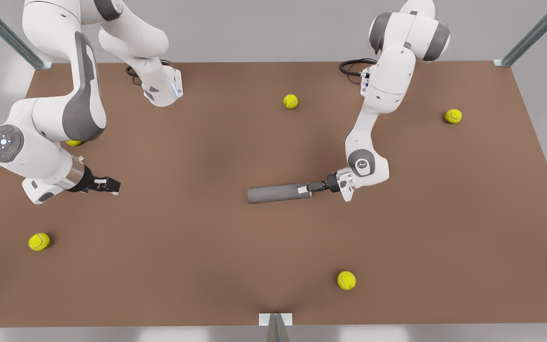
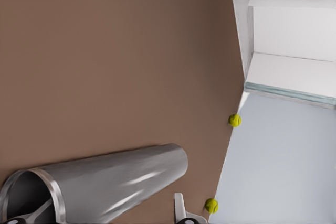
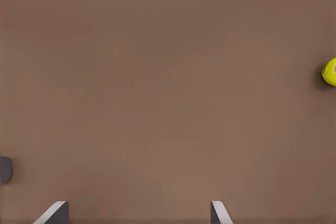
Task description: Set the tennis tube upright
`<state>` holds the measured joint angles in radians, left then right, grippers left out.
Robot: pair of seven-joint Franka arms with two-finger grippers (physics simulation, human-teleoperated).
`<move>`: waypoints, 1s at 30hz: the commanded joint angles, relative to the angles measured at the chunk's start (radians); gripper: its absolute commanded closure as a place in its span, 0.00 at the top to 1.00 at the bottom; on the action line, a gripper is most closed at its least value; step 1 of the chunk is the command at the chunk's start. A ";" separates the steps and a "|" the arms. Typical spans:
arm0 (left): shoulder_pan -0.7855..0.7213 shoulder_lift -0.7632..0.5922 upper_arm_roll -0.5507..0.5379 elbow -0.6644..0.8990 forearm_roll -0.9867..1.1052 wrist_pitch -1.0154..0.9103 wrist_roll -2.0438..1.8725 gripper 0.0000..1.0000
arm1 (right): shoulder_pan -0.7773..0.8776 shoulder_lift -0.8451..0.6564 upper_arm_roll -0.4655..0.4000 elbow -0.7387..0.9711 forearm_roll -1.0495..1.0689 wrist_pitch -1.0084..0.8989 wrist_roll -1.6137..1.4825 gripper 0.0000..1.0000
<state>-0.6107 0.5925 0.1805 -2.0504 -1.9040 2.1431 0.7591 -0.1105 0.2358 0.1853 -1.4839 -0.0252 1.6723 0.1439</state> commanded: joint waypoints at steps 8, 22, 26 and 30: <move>0.034 -0.006 -0.001 0.003 -0.075 -0.124 0.052 1.00 | 0.000 -0.001 0.000 0.000 0.001 0.000 0.025 1.00; 0.032 -0.005 -0.012 0.004 -0.104 -0.141 0.043 0.21 | 0.000 -0.001 0.000 0.000 0.001 0.000 0.025 1.00; 0.032 -0.022 -0.012 0.003 -0.098 -0.143 -0.023 0.21 | 0.000 -0.001 0.000 0.000 0.001 0.000 0.025 1.00; 0.032 -0.114 -0.001 0.009 0.052 -0.086 -0.208 0.21 | 0.000 -0.001 0.000 0.000 0.001 0.000 0.025 1.00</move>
<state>-0.5783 0.4923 0.1788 -2.0440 -1.9225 2.0228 0.7474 -0.1105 0.2358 0.1853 -1.4839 -0.0252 1.6723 0.1646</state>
